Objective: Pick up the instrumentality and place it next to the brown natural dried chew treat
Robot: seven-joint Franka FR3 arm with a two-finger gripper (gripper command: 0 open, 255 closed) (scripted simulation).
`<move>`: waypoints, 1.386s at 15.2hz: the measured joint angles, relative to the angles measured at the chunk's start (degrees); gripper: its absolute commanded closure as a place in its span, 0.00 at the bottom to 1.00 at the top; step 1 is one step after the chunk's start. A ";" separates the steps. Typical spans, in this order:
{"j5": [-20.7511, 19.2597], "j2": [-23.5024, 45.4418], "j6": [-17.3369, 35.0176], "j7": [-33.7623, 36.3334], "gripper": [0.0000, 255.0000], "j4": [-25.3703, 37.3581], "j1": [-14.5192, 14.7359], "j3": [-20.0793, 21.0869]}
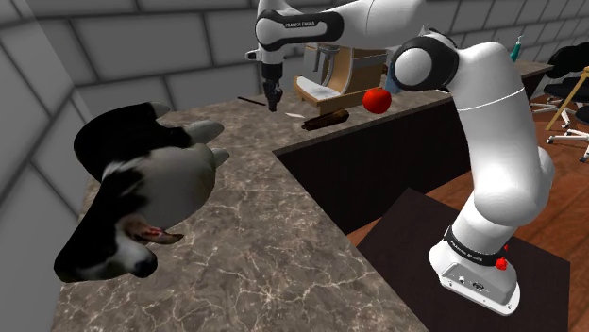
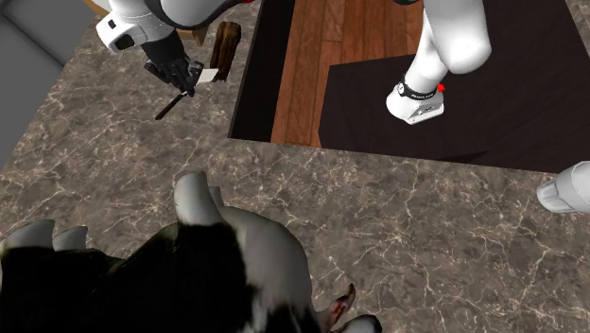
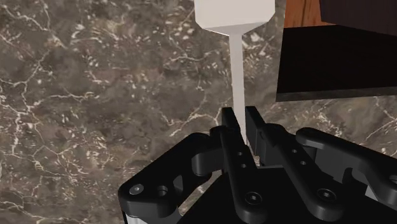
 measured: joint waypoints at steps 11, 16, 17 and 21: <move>-0.18 4.11 3.68 -1.77 1.00 0.30 -1.10 -0.49; -0.16 3.81 7.89 -1.87 1.00 -4.22 -1.33 -0.51; -0.16 3.85 8.70 -1.90 1.00 -5.00 -1.38 -0.52; -0.20 4.19 11.43 -1.92 1.00 -7.39 -1.43 -0.56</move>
